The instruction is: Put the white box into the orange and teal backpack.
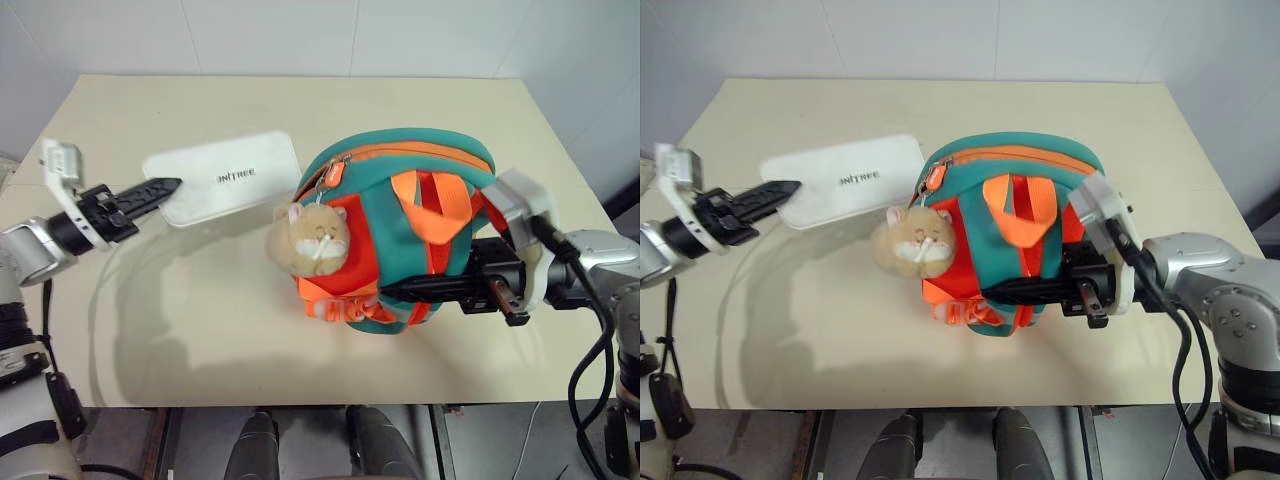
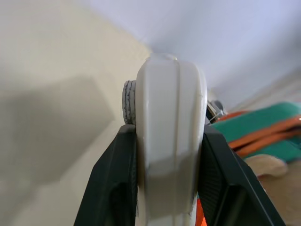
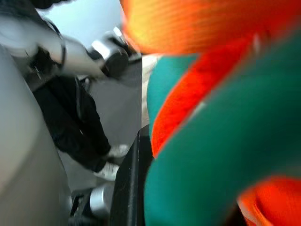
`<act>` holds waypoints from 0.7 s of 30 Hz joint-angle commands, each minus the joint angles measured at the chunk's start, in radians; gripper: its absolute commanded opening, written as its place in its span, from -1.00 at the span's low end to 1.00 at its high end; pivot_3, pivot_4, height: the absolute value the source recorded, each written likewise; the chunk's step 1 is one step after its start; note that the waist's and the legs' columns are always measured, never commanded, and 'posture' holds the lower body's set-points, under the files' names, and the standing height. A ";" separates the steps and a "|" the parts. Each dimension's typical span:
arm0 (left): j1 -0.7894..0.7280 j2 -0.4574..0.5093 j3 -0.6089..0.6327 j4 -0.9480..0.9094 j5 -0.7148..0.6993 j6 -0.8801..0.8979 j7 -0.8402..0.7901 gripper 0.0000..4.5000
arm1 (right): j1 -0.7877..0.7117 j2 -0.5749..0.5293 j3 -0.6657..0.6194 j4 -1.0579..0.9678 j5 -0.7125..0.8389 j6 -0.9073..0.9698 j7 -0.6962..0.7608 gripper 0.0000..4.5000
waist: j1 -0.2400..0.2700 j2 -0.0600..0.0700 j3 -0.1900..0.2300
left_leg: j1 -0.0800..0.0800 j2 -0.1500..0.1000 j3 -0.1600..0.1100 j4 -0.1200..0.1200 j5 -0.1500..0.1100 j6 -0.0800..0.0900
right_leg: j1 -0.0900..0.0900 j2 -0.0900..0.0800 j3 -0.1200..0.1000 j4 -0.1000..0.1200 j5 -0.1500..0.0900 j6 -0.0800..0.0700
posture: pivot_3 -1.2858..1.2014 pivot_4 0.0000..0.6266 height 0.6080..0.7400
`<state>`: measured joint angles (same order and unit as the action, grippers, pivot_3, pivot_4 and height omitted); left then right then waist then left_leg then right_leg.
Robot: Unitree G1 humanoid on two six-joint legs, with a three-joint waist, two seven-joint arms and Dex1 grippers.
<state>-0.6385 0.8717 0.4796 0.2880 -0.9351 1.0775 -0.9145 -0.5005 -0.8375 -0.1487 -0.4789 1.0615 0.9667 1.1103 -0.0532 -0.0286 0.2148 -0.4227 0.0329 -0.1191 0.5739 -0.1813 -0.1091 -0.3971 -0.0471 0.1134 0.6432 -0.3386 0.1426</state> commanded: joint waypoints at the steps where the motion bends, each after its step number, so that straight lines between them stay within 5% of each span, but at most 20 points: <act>1: 0.022 0.045 0.034 -0.055 0.006 -0.106 -0.123 -0.43 | 0.018 -0.036 -0.010 0.004 -0.043 -0.082 0.079 -0.99 | 0.000 0.000 0.000 | 0.000 0.000 0.000 0.001 0.000 0.000 | 0.001 0.000 0.000 0.000 0.000 0.000 | 0.03 -0.52 1.00; 11: 0.080 0.141 -0.008 -0.171 0.028 -0.246 -0.406 -0.43 | -0.027 -0.024 0.016 0.058 -0.081 -0.136 0.100 -0.99 | 0.000 -0.001 0.001 | 0.000 0.000 0.000 0.000 0.000 0.001 | 0.001 0.000 0.000 -0.001 -0.001 -0.001 | 0.03 -0.52 1.00; 21: -0.015 0.208 -0.027 -0.132 0.066 -0.334 -0.469 -0.43 | -0.046 -0.008 0.052 0.085 -0.120 -0.165 0.100 -0.99 | 0.000 -0.001 0.001 | 0.000 0.001 0.000 0.000 -0.001 0.001 | 0.001 0.000 0.000 -0.001 -0.001 -0.001 | 0.03 -0.52 1.00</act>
<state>-0.6240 1.0431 0.4254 0.1669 -0.8620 0.7698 -1.3555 -0.5286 -0.8492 -0.0846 -0.3852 0.9404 0.8255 1.2065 -0.0535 -0.0292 0.2156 -0.4228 0.0334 -0.1189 0.5742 -0.1822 -0.1078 -0.3965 -0.0470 0.1132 0.6426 -0.3399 0.1413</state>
